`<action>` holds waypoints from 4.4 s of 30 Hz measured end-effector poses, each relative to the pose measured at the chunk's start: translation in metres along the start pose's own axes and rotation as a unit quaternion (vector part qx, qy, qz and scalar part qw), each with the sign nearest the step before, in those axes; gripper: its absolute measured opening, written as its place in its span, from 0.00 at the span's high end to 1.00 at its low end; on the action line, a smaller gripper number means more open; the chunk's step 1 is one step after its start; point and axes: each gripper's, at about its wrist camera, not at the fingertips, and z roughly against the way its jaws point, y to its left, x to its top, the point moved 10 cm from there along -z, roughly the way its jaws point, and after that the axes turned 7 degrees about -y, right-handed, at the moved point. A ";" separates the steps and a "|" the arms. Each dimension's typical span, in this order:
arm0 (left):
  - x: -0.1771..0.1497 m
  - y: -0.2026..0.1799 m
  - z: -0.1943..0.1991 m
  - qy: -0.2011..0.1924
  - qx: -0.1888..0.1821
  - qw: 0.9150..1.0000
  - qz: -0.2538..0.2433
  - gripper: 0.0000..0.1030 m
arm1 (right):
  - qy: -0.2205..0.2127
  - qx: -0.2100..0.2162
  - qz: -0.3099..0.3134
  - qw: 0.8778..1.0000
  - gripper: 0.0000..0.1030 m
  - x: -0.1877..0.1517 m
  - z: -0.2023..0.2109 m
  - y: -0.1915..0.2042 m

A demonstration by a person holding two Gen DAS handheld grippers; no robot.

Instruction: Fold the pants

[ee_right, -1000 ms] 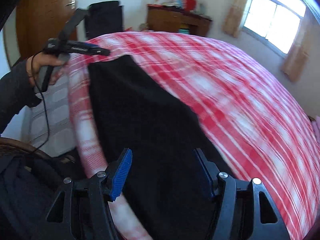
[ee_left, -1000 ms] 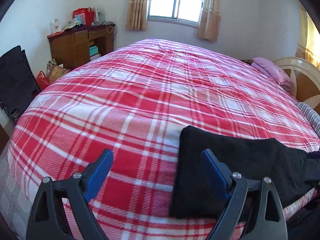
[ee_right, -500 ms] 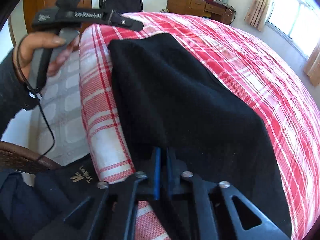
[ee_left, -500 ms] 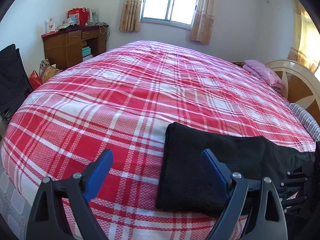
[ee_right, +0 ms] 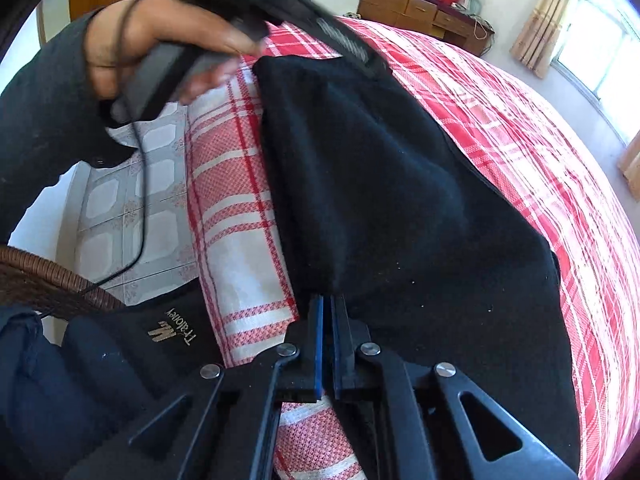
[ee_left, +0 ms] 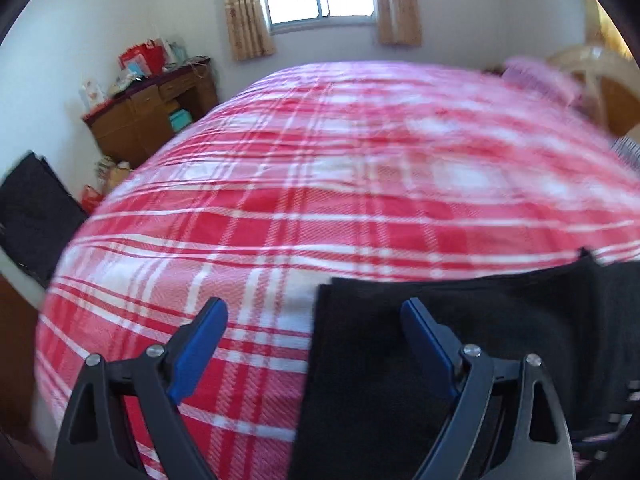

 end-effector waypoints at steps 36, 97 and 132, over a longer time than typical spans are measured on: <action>-0.038 -0.094 0.030 -0.007 -0.122 0.992 -0.016 0.01 | -0.052 0.100 -0.442 0.890 0.54 -0.009 0.008 -0.219; -0.056 -0.101 0.041 -0.002 -0.140 0.983 -0.115 0.00 | 0.018 0.102 -0.188 0.977 0.56 -0.072 0.061 -0.087; -0.057 -0.096 0.049 0.021 -0.135 0.982 -0.131 0.00 | -0.015 -0.012 -0.235 0.972 0.47 -0.099 0.101 -0.127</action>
